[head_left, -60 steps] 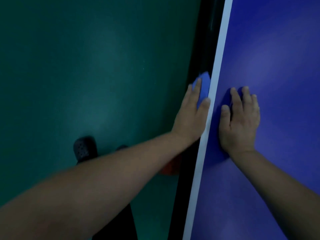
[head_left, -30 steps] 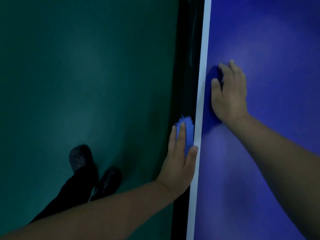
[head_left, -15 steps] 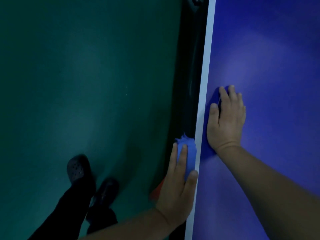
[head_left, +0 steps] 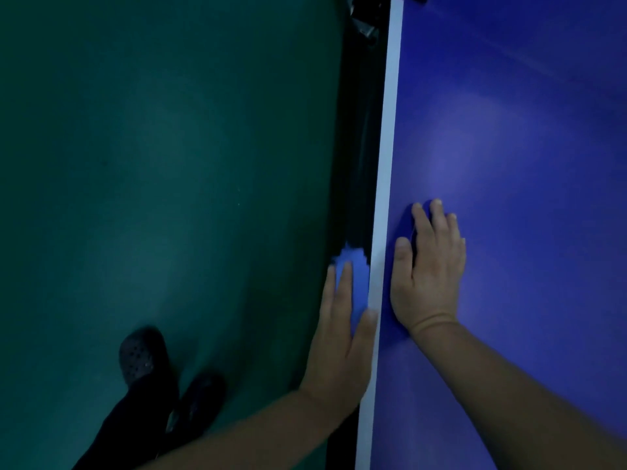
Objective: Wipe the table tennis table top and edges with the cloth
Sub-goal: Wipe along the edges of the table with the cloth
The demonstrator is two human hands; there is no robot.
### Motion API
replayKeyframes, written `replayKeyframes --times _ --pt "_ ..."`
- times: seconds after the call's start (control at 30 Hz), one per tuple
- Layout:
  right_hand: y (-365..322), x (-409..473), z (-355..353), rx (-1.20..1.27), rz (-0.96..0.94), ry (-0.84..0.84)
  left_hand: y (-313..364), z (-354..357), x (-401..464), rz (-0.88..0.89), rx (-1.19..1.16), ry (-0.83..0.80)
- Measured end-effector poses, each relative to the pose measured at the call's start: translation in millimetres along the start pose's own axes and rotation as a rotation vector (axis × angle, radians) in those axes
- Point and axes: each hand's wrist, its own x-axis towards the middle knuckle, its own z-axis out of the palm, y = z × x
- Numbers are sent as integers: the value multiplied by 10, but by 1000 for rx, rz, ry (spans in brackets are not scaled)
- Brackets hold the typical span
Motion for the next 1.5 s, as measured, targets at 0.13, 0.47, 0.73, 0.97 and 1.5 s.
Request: replayKeyframes --times 0.13,0.47,0.73,0.97,1.5 --pt "8 7 7 3 2 11 72 -29 233 -22 35 4" --pt "-8 12 5 6 6 -3 247 -94 722 44 50 62" --pt "-13 12 0 15 -4 -1 71 -49 256 -28 65 4" --pt "0 10 -26 -7 0 -11 336 -151 1298 -5 133 42" --pt "-13 994 -121 117 -403 66 690 -180 2080 -32 75 117"
